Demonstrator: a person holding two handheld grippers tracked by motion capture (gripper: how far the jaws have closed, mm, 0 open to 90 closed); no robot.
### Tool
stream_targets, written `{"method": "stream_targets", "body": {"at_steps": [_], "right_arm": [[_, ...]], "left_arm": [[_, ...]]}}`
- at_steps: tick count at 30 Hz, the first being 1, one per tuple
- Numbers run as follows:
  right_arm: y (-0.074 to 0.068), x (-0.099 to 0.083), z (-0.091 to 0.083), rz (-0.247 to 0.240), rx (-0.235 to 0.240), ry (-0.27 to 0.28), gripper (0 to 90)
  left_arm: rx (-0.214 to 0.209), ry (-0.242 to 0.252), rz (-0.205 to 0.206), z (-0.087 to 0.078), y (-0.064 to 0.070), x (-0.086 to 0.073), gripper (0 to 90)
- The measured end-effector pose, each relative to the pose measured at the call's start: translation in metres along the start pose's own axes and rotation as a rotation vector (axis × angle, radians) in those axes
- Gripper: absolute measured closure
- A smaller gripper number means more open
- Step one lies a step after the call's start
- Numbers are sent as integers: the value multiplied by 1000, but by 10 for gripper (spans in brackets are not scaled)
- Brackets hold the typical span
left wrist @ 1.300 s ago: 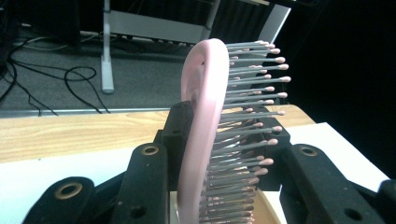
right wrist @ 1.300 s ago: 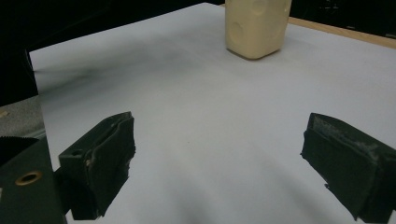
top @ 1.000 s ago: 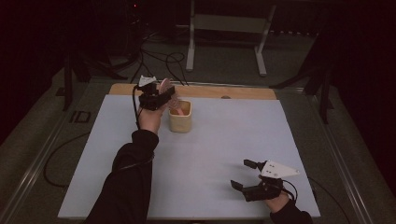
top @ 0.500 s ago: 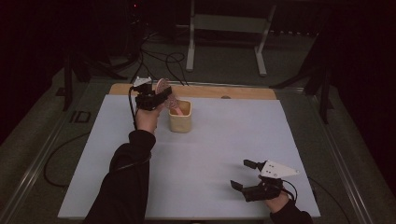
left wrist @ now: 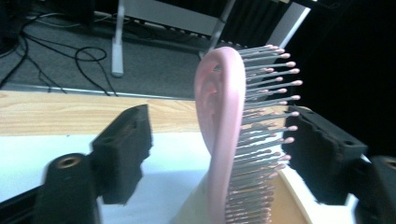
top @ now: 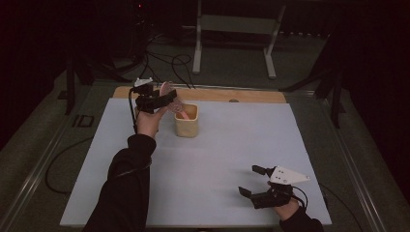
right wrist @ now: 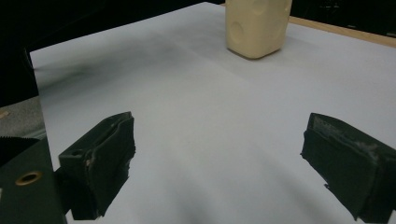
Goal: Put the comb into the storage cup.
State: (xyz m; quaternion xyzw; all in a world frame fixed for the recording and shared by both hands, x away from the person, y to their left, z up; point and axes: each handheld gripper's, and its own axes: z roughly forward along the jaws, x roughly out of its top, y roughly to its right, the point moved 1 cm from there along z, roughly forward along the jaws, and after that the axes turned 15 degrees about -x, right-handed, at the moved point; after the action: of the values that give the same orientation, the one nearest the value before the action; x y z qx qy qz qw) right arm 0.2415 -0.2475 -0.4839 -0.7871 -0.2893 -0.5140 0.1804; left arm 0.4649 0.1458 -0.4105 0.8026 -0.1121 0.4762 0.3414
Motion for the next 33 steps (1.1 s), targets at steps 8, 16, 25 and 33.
{"method": "stream_targets", "body": {"at_steps": [8,16,25,33], "right_arm": [[0,0,0,4,-3,4,91],[0,1,0,0,-5,7,91],[0,1,-1,2,-6,7,91],[2,1,1,12,-11,4,91]], "left_arm": [[0,-32,25,-4,2,0,142],[-52,-67,34,-9,1,0,19],[-81,-98,52,-11,2,0,3],[-141,-111,87,-17,2,3,2]]}}
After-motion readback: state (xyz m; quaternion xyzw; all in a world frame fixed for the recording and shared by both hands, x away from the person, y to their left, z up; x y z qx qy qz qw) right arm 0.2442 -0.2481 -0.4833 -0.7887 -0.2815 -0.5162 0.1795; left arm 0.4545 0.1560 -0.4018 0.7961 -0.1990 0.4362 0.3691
